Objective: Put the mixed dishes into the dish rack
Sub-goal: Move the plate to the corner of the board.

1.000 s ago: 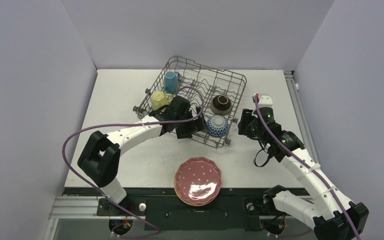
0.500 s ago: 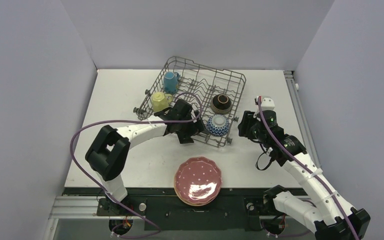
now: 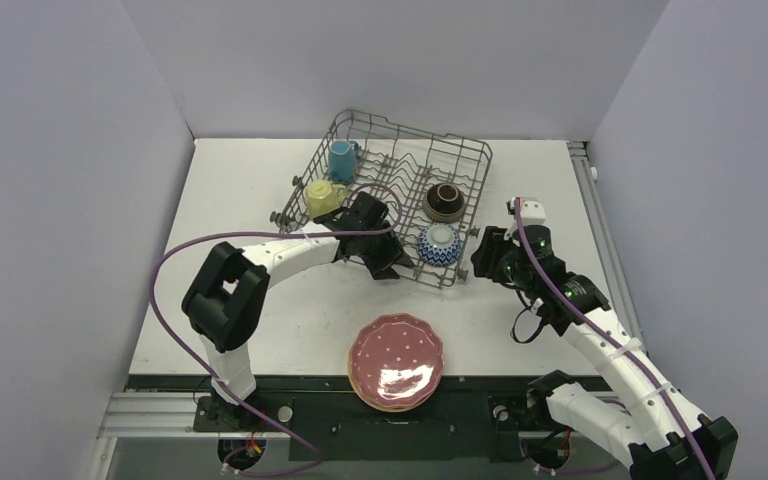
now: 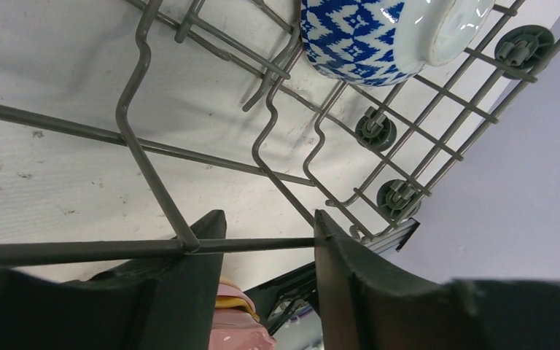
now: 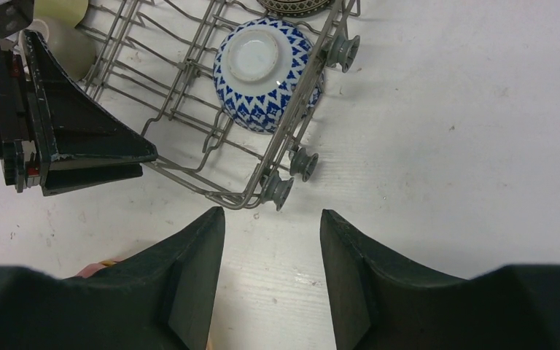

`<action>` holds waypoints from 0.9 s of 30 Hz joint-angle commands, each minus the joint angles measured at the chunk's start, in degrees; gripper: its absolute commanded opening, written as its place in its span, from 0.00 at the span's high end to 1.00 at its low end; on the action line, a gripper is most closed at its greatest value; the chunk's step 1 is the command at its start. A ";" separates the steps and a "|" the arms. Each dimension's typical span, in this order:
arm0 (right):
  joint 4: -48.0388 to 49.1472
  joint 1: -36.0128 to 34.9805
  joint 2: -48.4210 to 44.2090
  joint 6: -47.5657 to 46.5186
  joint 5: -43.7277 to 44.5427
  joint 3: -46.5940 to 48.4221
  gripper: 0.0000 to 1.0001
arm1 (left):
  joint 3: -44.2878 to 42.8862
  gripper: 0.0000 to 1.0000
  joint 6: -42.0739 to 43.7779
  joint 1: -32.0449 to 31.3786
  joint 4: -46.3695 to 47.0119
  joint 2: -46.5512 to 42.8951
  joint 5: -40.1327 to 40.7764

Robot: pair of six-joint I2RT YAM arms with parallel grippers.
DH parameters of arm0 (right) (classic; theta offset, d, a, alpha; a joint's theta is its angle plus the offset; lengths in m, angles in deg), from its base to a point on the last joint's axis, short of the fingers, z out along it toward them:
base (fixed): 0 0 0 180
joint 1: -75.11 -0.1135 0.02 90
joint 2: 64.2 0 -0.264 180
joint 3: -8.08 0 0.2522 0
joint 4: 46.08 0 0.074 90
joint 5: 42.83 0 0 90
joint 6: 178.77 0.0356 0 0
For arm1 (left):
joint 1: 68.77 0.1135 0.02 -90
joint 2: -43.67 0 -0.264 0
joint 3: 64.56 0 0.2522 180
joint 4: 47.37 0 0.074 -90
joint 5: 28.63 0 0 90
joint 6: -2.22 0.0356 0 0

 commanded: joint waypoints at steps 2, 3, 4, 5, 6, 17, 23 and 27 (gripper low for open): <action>3.63 0.36 -1.33 0.92 -1.37 -0.73 0.53 | -2.12 0.68 7.58 1.29 1.47 3.00 2.59; 3.71 0.36 -1.28 0.93 -1.36 -0.77 0.53 | -2.26 0.73 8.47 1.34 0.84 2.91 2.87; 3.84 0.36 -1.27 0.90 -1.37 -0.86 0.53 | -2.37 0.76 8.94 1.37 0.49 2.85 2.94; 3.90 0.36 -1.26 0.94 -1.38 -0.83 0.53 | -2.61 0.78 10.04 1.38 -0.46 2.84 3.14; 3.97 0.36 -1.26 0.99 -2.18 -0.87 0.53 | -2.72 0.82 10.65 1.45 -1.09 2.83 3.29; 3.81 0.36 -1.30 1.45 -3.26 -1.30 0.53 | -2.87 1.00 20.75 2.14 -9.48 0.04 9.28; 3.80 0.36 -0.96 1.60 -2.82 -1.47 0.53 | -0.93 1.00 23.53 3.71 -10.51 -1.29 10.94; 3.56 0.36 -0.04 1.38 -2.64 -0.79 0.53 | 0.18 1.00 24.91 5.03 -10.46 -2.37 11.35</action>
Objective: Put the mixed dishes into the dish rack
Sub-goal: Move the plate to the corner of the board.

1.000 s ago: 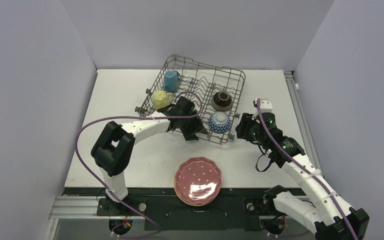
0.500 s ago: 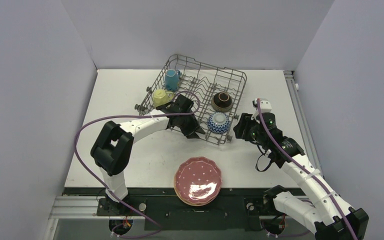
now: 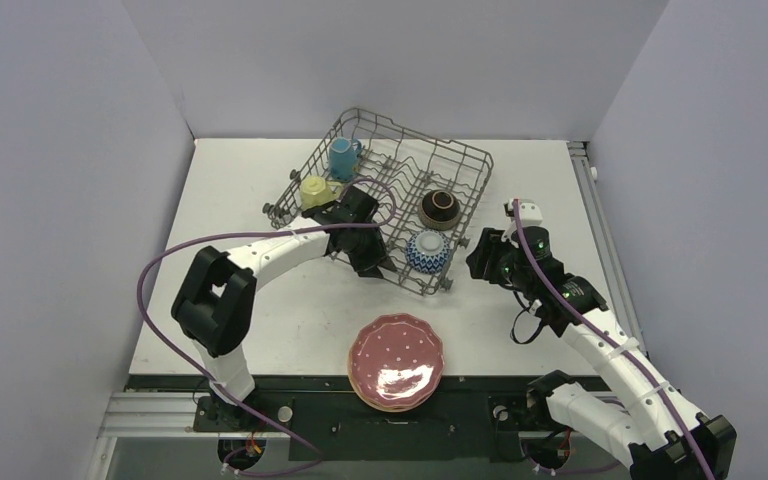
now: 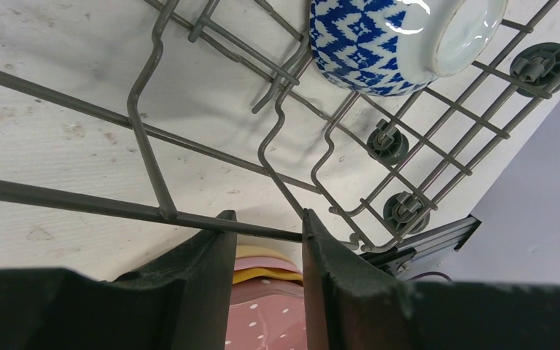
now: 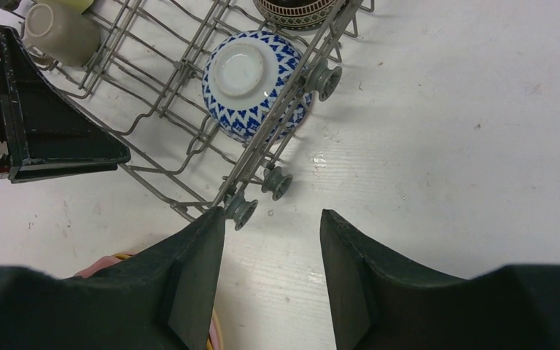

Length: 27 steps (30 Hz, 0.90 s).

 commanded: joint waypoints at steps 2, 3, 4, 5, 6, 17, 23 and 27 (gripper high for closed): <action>1.67 0.32 0.44 0.03 0.22 0.95 0.53 | 2.61 1.00 17.21 3.50 -0.50 -0.66 9.90; 1.67 0.32 0.65 -0.16 0.35 1.06 0.53 | 2.94 1.00 17.80 3.69 -0.86 -0.94 10.16; 1.71 0.32 1.07 -0.24 0.43 1.21 0.53 | 3.16 1.00 18.05 4.16 -1.14 -1.68 11.02; 1.85 0.32 1.57 -0.29 0.60 1.36 0.53 | 3.65 1.00 18.69 4.68 -1.46 -2.07 12.06; 1.94 0.32 1.87 -0.30 0.64 1.39 0.53 | 3.95 1.00 18.94 4.94 -1.57 -2.97 12.41; 3.29 0.07 7.30 -1.38 -0.77 3.70 0.55 | 12.10 1.00 21.56 12.25 -0.43 -10.41 12.90; 3.24 -0.91 10.56 -2.21 -0.58 6.25 0.56 | 14.85 1.00 22.85 15.65 -0.51 -13.81 12.63; 3.18 -2.46 12.98 -2.63 0.66 8.69 0.56 | 16.99 1.00 24.08 18.45 -1.08 -16.14 12.52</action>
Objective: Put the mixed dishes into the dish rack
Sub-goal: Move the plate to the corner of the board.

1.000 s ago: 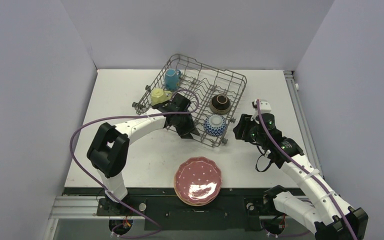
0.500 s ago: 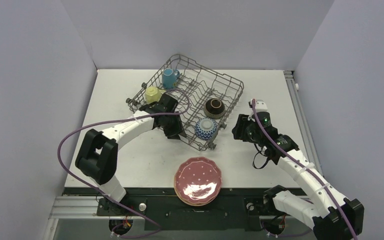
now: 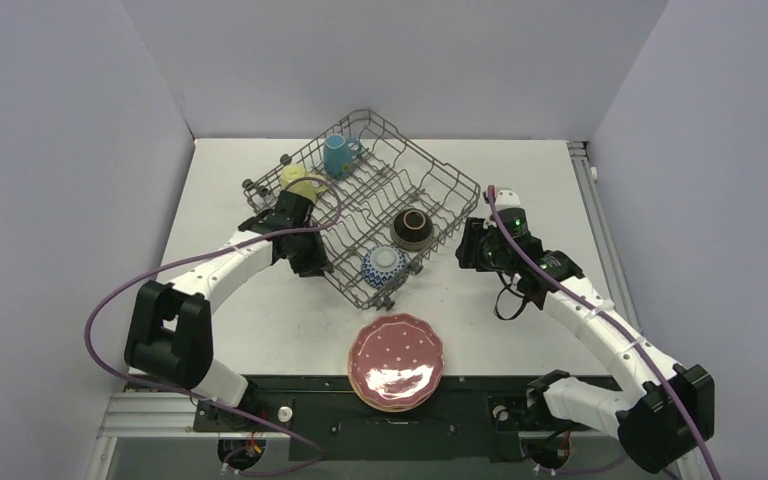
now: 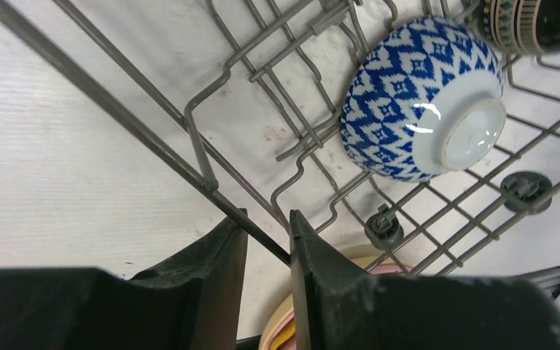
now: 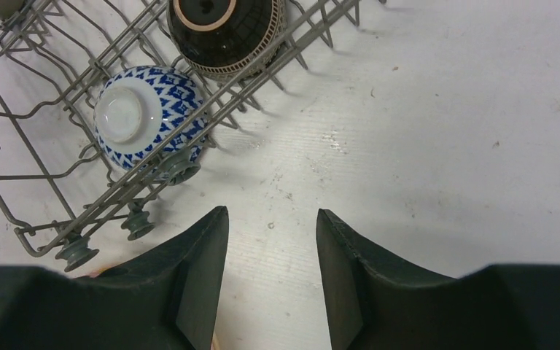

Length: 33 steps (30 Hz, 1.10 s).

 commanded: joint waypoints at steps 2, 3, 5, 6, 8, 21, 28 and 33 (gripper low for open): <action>2.18 -1.83 3.45 -1.56 2.89 5.62 0.56 | 3.64 1.00 6.68 5.22 0.72 -2.39 8.74; 2.05 -1.84 4.73 -2.08 3.16 7.02 0.56 | 3.91 1.00 6.99 6.17 0.74 -2.83 8.38; 1.86 -1.82 7.07 -2.64 3.71 9.35 0.56 | 4.55 1.00 7.68 7.46 0.79 -3.22 7.68; 1.75 -1.72 8.93 -2.99 4.20 11.01 0.55 | 4.88 1.00 8.09 8.11 0.82 -3.32 7.45; 1.53 -1.45 11.15 -3.51 4.67 13.60 0.55 | 5.13 1.00 8.59 8.78 0.91 -3.68 7.24; 0.57 1.71 19.40 -4.46 3.93 20.57 0.55 | 2.60 1.00 10.45 8.29 3.08 -0.16 2.09; -0.14 2.62 16.07 -4.57 2.30 17.30 0.56 | -2.12 1.00 9.80 4.95 4.12 4.07 4.11; -1.39 2.53 10.01 -3.46 0.33 11.16 0.56 | -7.32 1.00 9.25 1.64 3.61 8.50 5.22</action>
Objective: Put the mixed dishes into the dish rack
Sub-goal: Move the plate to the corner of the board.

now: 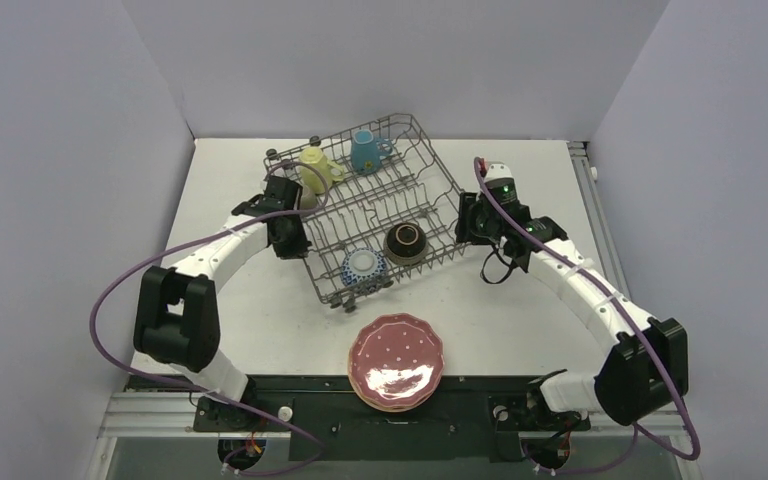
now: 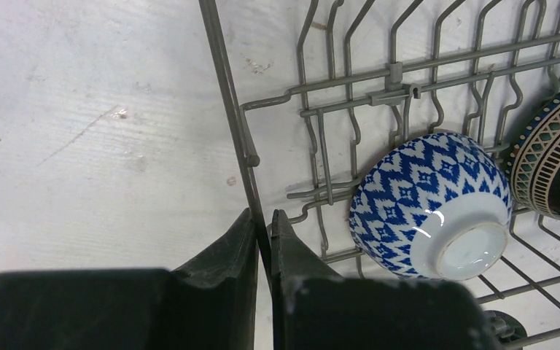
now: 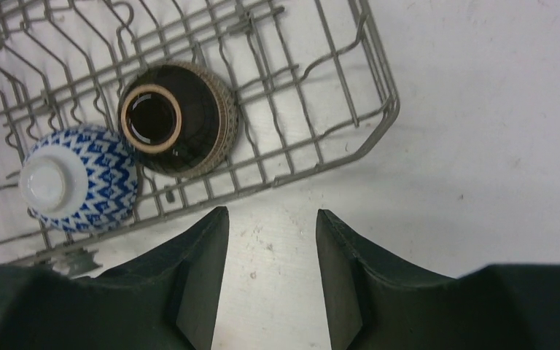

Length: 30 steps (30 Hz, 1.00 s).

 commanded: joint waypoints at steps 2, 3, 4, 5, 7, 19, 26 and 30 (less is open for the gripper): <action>-1.73 0.08 -8.79 0.68 -3.20 -6.22 0.57 | -5.32 1.00 2.26 -6.03 4.22 6.28 -4.68; -2.45 0.05 -9.52 0.92 -4.15 -7.59 0.57 | -6.21 1.00 1.97 -6.41 4.44 6.60 -4.92; -2.90 0.04 -11.04 1.06 -5.00 -8.16 0.57 | -6.61 1.00 1.84 -6.55 4.58 6.99 -5.11; -3.73 0.04 -11.79 1.14 -5.61 -9.30 0.57 | -7.57 1.00 1.67 -6.74 4.75 7.21 -5.42; -4.54 0.03 -14.04 1.33 -6.80 -10.59 0.57 | -8.86 1.00 1.73 -7.17 4.79 7.85 -5.17; -6.93 0.57 -22.77 4.31 -15.49 -16.10 0.55 | -12.79 0.88 1.68 -8.96 4.28 9.81 -4.95; -9.27 0.57 -28.27 4.78 -13.72 -18.83 0.47 | -11.94 0.52 3.04 -8.88 3.10 6.23 -4.41; -11.40 0.49 -29.70 4.61 -14.58 -19.41 0.47 | -12.01 0.40 4.17 -8.88 1.96 4.74 -4.33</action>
